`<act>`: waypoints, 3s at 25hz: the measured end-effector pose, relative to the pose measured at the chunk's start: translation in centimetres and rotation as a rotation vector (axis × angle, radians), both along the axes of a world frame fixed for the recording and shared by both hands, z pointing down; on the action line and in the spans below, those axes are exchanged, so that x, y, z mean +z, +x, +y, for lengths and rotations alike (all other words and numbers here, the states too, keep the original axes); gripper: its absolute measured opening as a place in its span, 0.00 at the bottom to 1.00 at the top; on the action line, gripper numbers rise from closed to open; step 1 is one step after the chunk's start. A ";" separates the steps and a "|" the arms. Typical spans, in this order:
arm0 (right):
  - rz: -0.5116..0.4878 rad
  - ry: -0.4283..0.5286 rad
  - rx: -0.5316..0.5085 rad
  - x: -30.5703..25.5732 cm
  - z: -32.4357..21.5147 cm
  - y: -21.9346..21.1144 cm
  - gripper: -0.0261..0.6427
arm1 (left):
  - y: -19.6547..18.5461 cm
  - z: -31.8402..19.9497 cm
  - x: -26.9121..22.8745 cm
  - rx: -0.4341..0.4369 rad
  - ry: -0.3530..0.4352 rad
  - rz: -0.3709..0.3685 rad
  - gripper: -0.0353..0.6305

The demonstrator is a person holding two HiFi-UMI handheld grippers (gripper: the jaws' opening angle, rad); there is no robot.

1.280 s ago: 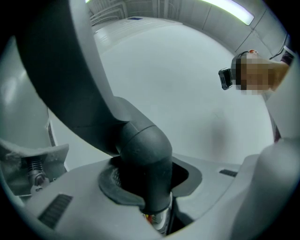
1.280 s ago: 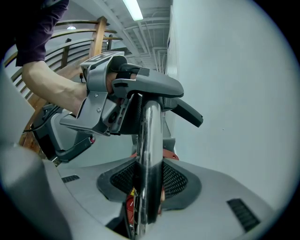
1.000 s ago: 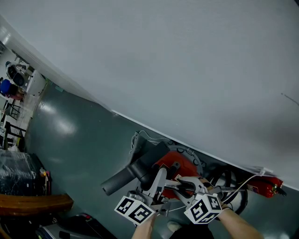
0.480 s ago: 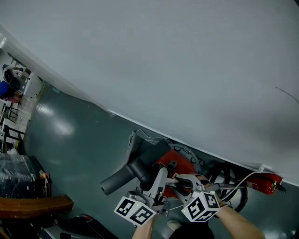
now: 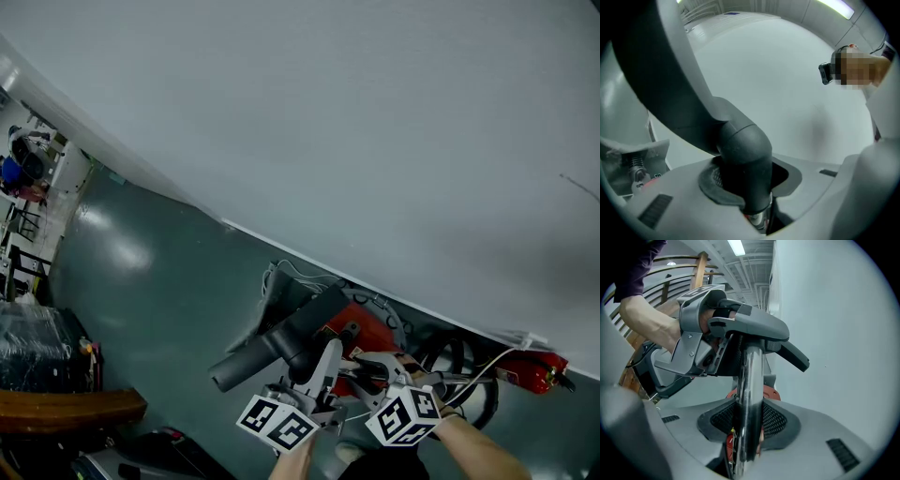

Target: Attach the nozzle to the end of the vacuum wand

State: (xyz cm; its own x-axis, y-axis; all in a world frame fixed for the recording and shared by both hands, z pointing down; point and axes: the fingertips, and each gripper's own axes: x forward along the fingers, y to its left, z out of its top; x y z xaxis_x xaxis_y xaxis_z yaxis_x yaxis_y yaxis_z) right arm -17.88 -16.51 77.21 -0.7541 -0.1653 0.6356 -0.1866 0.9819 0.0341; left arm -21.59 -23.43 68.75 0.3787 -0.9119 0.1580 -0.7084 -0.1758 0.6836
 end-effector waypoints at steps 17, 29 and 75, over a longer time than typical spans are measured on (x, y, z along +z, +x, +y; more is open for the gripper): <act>0.025 -0.024 -0.013 2.7 -1.0 -2.1 0.26 | -3.1 4.3 3.5 -0.078 -0.074 -0.121 0.41; 0.080 0.004 0.017 3.4 -1.7 -2.6 0.28 | -6.4 8.4 -0.8 -0.107 -0.020 -0.194 0.40; -0.789 -0.065 0.109 -58.3 11.4 0.9 0.06 | 0.4 22.0 -50.8 -0.182 0.335 -0.643 0.06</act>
